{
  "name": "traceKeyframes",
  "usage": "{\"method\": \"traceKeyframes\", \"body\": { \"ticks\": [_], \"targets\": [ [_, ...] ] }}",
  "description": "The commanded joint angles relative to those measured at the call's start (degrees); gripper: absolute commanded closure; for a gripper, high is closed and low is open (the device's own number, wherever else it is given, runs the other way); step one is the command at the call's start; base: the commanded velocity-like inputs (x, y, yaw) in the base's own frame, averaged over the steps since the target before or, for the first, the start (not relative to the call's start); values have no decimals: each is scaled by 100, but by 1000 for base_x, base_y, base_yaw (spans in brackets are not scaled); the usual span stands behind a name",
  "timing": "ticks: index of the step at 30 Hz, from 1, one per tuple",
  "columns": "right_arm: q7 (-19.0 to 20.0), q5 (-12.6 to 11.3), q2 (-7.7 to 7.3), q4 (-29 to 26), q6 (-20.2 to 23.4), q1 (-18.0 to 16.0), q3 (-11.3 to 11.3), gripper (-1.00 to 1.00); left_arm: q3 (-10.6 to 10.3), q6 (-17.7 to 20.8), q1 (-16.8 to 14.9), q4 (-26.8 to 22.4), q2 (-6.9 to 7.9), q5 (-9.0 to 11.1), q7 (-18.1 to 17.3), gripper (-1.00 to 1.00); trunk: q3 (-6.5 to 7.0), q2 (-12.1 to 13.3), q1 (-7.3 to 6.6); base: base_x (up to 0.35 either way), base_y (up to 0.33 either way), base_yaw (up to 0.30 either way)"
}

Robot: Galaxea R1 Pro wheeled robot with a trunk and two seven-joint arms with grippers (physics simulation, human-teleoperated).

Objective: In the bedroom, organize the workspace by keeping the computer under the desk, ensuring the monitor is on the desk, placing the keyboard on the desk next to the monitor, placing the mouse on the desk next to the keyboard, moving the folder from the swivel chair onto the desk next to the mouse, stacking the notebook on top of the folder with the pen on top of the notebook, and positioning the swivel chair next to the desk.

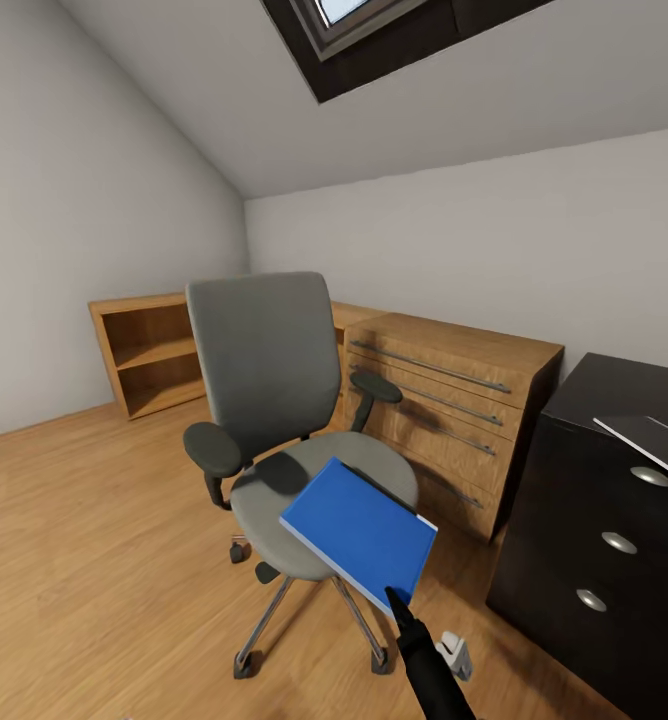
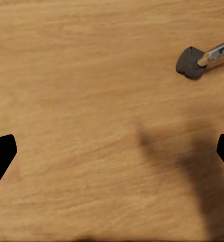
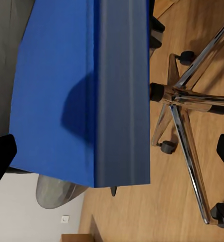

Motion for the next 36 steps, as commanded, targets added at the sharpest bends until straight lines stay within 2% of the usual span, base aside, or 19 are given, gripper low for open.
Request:
{"method": "traceKeyframes", "body": {
  "ticks": [1,10,23,24,29,36],
  "targets": [
    [17,-59,0,-3,8,1,1,-100,-9,30,2,-6,2,59,34,-100,-4,-2,0,2,0,0],
    [17,-60,-2,-3,8,1,1,-100,-21,-2,2,21,5,50,27,-100,-4,-2,0,102,0,0],
    [17,-66,-2,-3,8,1,1,-100,-21,-10,2,30,5,58,35,-100,-4,-2,0,7,0,0],
    [17,-63,-2,-6,11,1,1,100,-21,-12,2,30,6,58,35,-100,-4,-2,0,0,0,0],
    [7,-55,1,-11,9,1,7,100,-21,-9,2,30,2,58,43,-100,-4,-2,0,0,0,0],
    [-1,131,1,-11,8,1,2,100,-21,-6,2,30,2,58,44,-100,-4,-2,0,0,0,0]
  ]
}}
